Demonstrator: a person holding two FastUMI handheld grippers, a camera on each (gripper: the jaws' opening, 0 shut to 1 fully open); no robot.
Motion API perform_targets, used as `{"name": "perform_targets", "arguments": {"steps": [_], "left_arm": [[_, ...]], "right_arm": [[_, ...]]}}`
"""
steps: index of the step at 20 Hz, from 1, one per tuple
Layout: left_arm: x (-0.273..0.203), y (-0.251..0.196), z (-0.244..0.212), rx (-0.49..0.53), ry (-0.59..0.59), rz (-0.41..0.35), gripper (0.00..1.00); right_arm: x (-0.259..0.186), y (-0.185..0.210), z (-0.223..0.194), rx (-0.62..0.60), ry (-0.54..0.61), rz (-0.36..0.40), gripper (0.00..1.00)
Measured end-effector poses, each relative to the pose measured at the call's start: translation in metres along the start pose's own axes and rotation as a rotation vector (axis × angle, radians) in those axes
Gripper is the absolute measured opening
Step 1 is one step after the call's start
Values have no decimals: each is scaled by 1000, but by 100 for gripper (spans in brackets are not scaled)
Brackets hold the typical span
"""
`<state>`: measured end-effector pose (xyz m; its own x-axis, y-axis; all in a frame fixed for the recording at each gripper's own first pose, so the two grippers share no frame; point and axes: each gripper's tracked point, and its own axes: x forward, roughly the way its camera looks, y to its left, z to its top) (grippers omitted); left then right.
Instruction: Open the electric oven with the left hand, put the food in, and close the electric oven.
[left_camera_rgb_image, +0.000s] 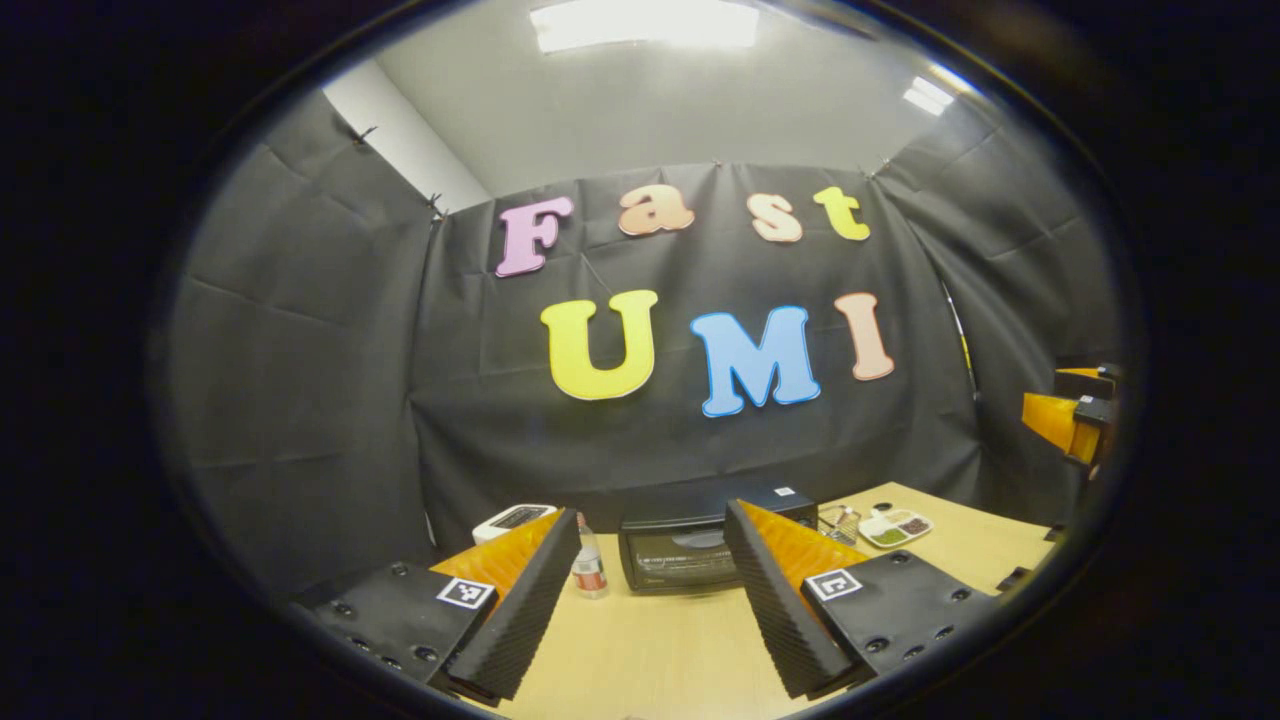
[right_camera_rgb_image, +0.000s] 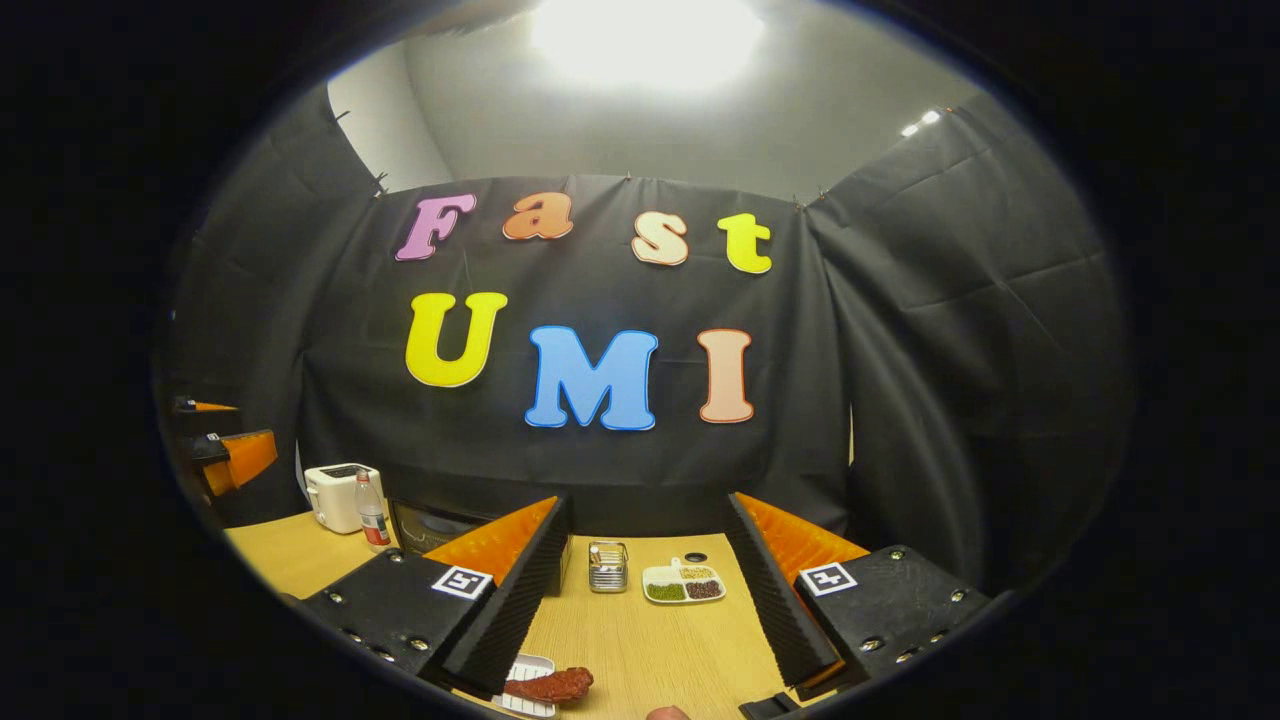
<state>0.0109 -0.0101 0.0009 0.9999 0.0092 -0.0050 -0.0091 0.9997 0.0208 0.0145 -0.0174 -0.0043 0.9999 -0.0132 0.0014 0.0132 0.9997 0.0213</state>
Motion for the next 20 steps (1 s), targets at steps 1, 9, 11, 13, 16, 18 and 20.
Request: {"name": "perform_targets", "arguments": {"steps": [1, 9, 11, 13, 16, 18, 20], "left_arm": [[2, -2, 1, 3, -1, 0, 97], [7, -30, 6, 1, -5, 3, 93], [6, -38, 6, 4, -3, 12, 92], [3, -44, 7, 0, -9, 28, 91], [0, -47, 13, 16, -40, 54, 100], [8, -52, 14, 8, -41, 51, 100], [21, -54, 15, -7, -42, 43, 97]], "right_arm": [[1, 0, 0, 0, 1, 3, 96], [6, -1, -3, -16, -4, 56, 96], [7, -1, -7, -13, -2, 81, 96], [7, 2, -11, -1, 4, 121, 96], [10, -3, -11, 1, -1, 149, 96], [9, -7, -9, -1, -3, 153, 96], [11, -10, -5, -2, -18, 148, 96]]}}
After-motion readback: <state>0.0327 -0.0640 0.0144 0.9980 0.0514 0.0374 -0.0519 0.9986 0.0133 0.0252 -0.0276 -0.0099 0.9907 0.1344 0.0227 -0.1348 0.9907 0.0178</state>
